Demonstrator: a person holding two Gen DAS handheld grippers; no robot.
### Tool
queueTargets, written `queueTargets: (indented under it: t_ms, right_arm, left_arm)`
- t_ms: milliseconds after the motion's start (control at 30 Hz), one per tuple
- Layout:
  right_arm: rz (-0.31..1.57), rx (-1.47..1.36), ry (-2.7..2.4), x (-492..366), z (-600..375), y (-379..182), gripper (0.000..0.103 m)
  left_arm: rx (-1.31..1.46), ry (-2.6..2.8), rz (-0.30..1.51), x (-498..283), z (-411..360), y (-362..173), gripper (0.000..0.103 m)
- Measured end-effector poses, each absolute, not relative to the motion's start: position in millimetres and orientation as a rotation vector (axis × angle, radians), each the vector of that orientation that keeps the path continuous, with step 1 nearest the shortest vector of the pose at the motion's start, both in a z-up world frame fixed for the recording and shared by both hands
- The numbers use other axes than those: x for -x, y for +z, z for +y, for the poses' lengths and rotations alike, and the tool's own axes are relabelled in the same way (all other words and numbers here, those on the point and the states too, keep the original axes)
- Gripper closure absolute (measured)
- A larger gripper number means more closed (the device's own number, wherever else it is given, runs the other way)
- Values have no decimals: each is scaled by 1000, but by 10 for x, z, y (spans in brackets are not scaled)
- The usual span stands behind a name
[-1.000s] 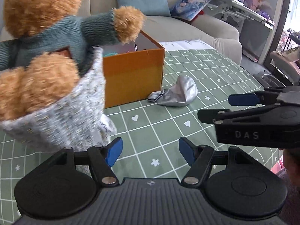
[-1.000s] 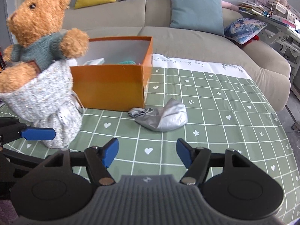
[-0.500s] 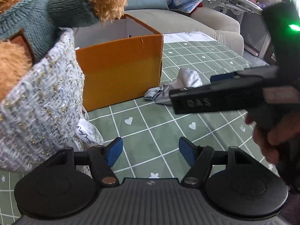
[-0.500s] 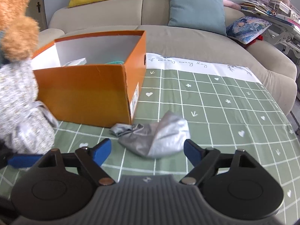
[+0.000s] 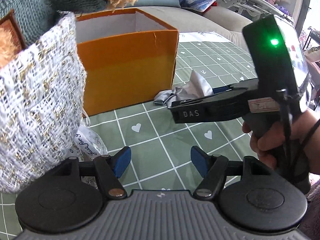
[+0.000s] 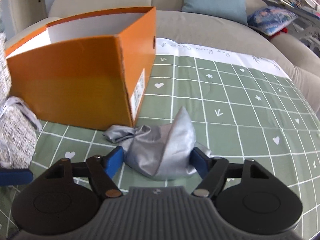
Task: Organize soft objects
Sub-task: 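Grasp the silver-grey cloth pouch with the right gripper and lift it, then carry the silver pouch with the right gripper over the orange box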
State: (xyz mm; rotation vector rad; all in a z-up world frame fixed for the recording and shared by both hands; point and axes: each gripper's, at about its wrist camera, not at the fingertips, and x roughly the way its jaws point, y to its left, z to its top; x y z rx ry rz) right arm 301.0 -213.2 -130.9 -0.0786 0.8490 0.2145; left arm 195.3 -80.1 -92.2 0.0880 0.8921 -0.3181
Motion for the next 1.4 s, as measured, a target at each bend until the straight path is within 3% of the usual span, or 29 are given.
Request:
queueTargets:
  t_ms: [33,100,133,200,267,733,1267,1400]
  right_arm:
    - [844,79,216,-2999,-2130,-1302,42]
    - [836,85,209,-2974,-2130,-1288,68]
    - [836,87,208,-2969,-2131,-1280,74]
    - [838,97,216,-2958,-2120,-1273,96]
    - [834,107,226,-2924,-2094,-1253,101]
    - [742,37,208,-2441,-2254,-711,103]
    - [524,57,320,-2105,-2054,348,103]
    - [505,82,358,-2196,-2013,575,103]
  left_arm:
    - [-87,-317,893,-1951,-792,-924,23]
    - [-85,-316,896,-1940,-771,-921,23]
    - [-83,-315,899,-1947,-769,-923,23]
    - [-79,-317,899,-1929,-762,-914,23]
    - [-82,-322,902,-1907,-760,-910,23]
    - [-97,-292,880,-1683,-654,-692,24]
    - [-64,-264,903,-1588,-563,-293,27]
    - [-63,-295,879,-1582,-613,-67,37]
